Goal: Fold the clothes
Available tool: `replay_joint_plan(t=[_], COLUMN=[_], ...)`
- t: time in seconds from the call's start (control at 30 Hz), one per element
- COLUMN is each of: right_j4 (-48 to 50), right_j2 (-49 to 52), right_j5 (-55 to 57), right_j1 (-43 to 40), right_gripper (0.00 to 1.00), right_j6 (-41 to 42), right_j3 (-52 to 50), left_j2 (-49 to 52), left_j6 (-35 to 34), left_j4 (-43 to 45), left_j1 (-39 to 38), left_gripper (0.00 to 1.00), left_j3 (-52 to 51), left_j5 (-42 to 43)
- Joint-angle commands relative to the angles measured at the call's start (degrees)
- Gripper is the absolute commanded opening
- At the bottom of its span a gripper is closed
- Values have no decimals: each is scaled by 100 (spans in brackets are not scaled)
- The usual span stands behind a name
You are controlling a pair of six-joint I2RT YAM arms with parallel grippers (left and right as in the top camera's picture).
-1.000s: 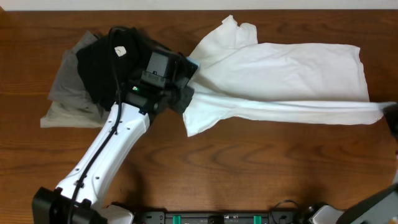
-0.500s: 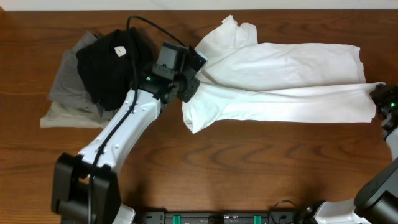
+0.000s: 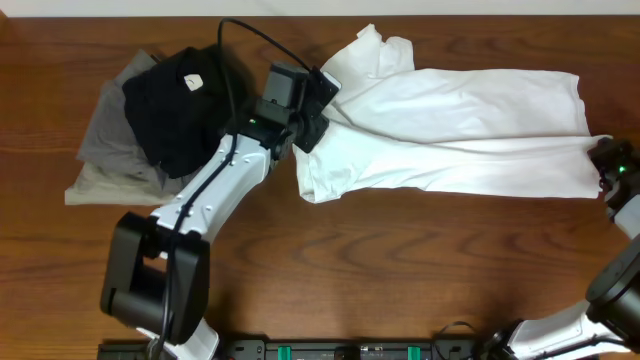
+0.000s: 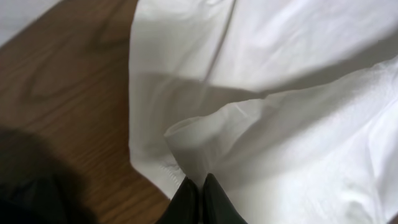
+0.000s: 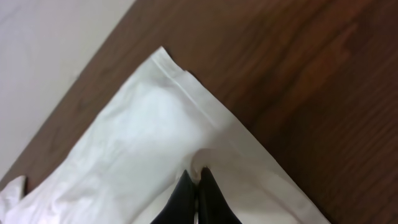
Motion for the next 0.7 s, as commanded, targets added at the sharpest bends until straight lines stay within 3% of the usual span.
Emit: replay_joint_plan(t=[0.0,0.1,0.17,0.3,0.33,0.37,0.53,0.67], right_j4=[39,70,107,94,85,76,-299,-1108], right_j2=[105,105,105,105,105,103,94,81], right_j5=[61,31,-81,-546,-730,-870,-1513,-1587], right_j1=[63,63,44,-72,-120,-160,-459,-638], right_gripper=[2,14,24,45,48,50,55,54], right_j6=[-223,-345,-452,-450,-450,-450,-455,-560], right_j3=[55,55,55,55,55,55,57,57], left_j2=[166,175,173,120,72,13,-326,-476], left_j6=[48,46,44,-144,-262,-345,-966,-1331], left_j4=[179,369,404,59,-103,-304,-1652,-2868], left_j1=[42,42,52,127,142,155,164,164], left_gripper=[6,7,15,69,90,99,98,98], left_j3=[85,87,122,225,227,227,227,223], left_j5=[-76,-411,-730,-868,-868,-866,-684,568])
